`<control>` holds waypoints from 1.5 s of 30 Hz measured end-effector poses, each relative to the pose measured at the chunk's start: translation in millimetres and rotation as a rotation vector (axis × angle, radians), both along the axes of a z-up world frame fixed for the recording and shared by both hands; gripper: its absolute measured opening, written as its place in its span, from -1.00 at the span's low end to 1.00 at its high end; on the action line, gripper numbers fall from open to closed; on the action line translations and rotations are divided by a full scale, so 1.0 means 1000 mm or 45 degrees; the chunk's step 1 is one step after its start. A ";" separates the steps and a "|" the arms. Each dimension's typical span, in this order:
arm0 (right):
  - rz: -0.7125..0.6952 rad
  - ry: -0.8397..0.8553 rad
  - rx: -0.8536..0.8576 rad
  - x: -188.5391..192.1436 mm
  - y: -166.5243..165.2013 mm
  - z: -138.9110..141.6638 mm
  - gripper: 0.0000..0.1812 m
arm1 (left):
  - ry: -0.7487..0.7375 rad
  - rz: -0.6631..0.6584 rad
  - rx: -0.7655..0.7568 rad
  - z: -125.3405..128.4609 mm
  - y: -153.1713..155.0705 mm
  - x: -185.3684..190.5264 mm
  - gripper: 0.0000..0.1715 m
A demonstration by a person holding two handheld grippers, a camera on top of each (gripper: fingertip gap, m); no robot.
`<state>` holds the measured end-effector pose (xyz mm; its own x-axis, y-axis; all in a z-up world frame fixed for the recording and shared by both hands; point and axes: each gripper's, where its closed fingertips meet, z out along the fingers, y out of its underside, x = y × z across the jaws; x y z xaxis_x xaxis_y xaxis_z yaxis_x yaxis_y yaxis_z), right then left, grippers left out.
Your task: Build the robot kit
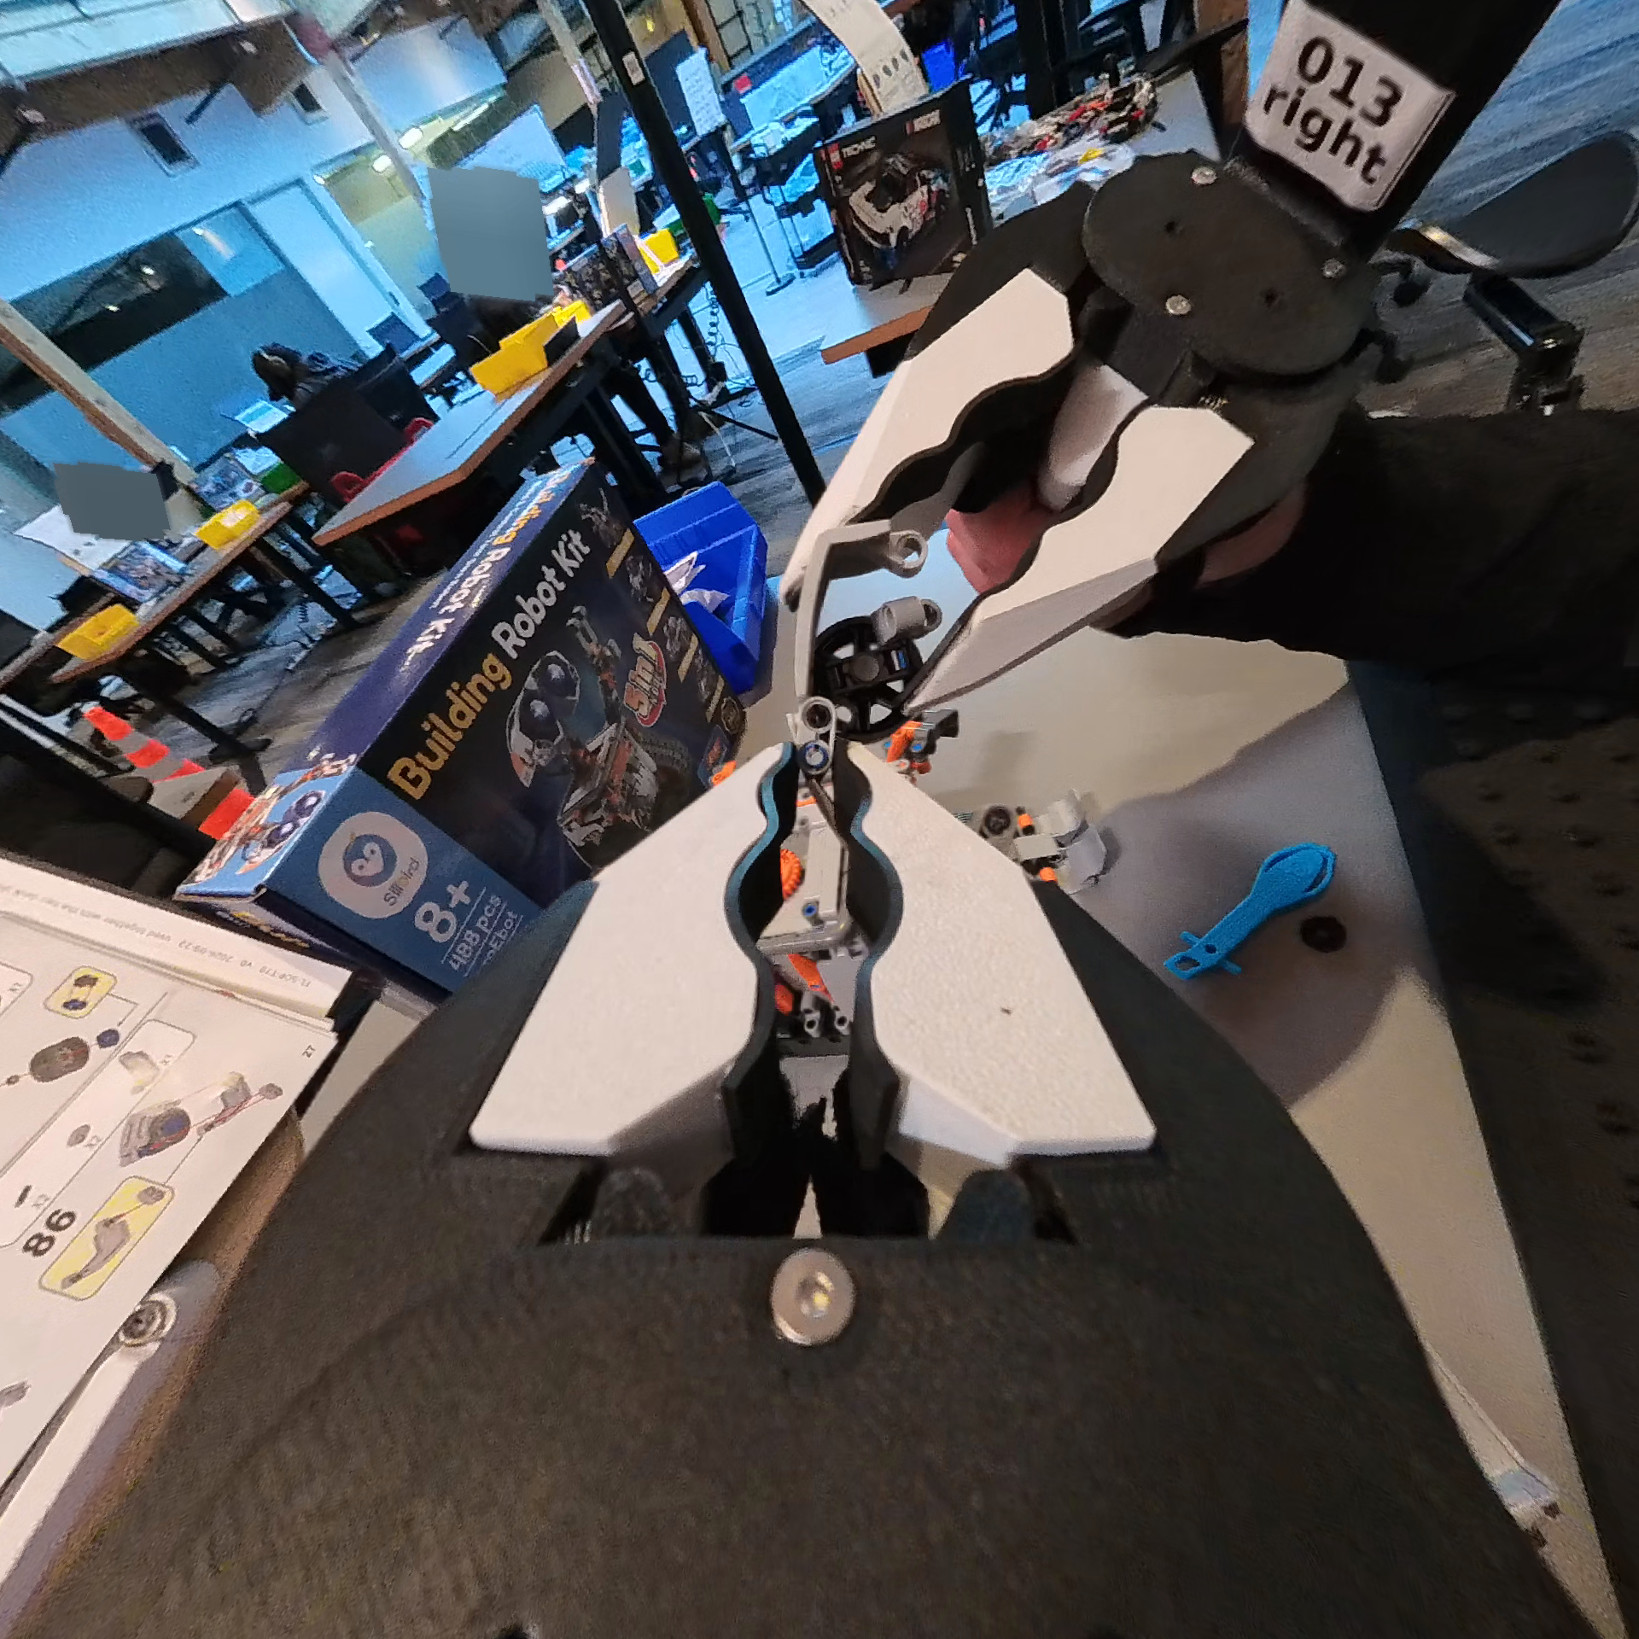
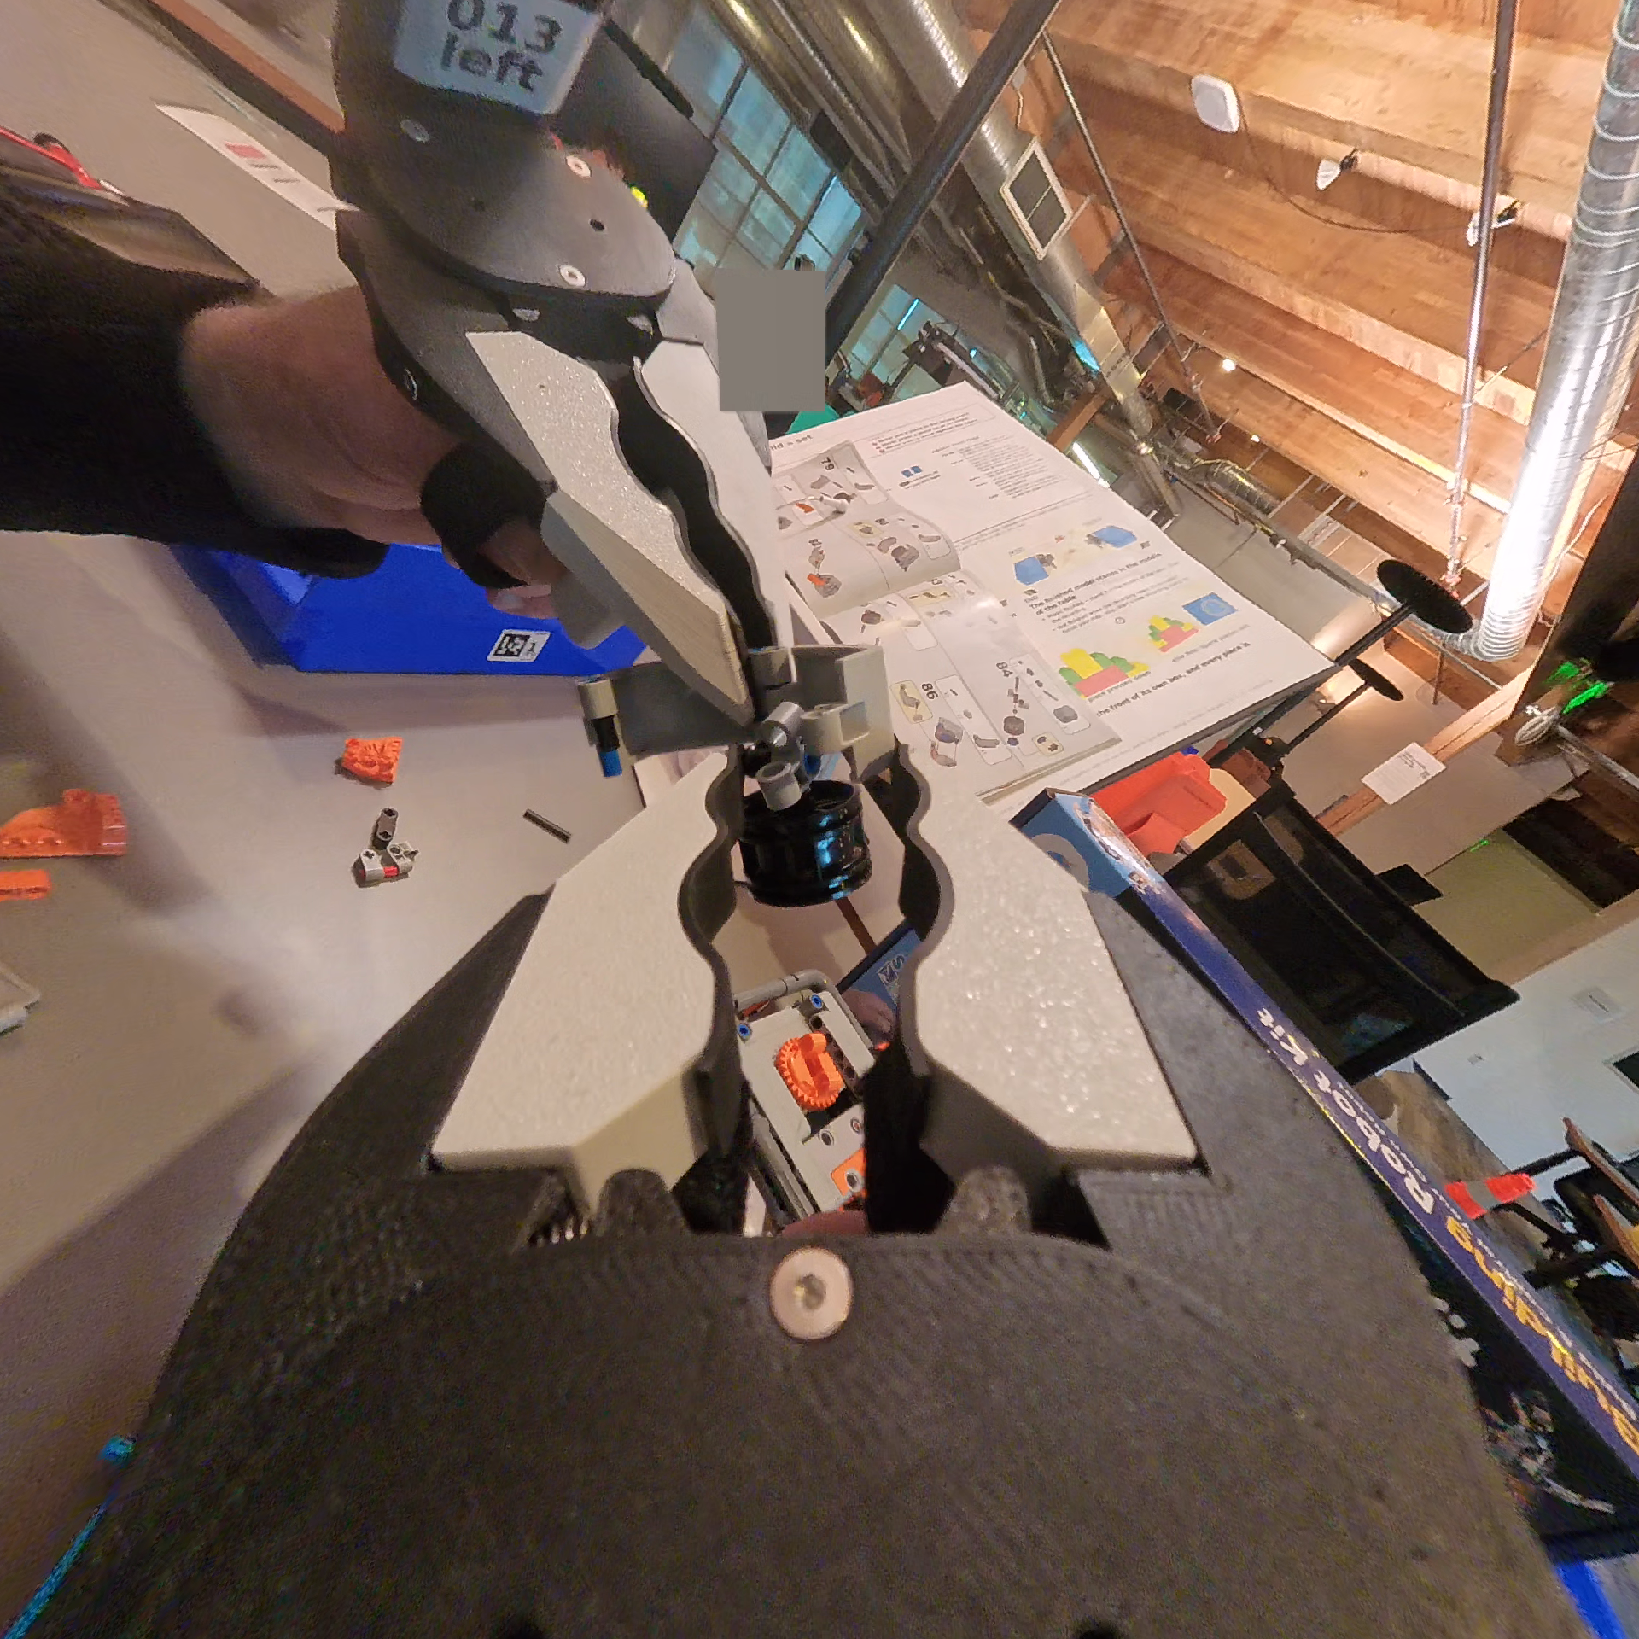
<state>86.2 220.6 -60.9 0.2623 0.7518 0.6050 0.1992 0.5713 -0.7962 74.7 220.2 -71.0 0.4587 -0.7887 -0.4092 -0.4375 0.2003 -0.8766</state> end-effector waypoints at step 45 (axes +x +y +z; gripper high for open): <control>0.072 0.063 -0.275 -0.003 0.014 -0.010 -0.70 | -0.621 -0.321 -0.589 0.003 0.015 -0.007 -0.91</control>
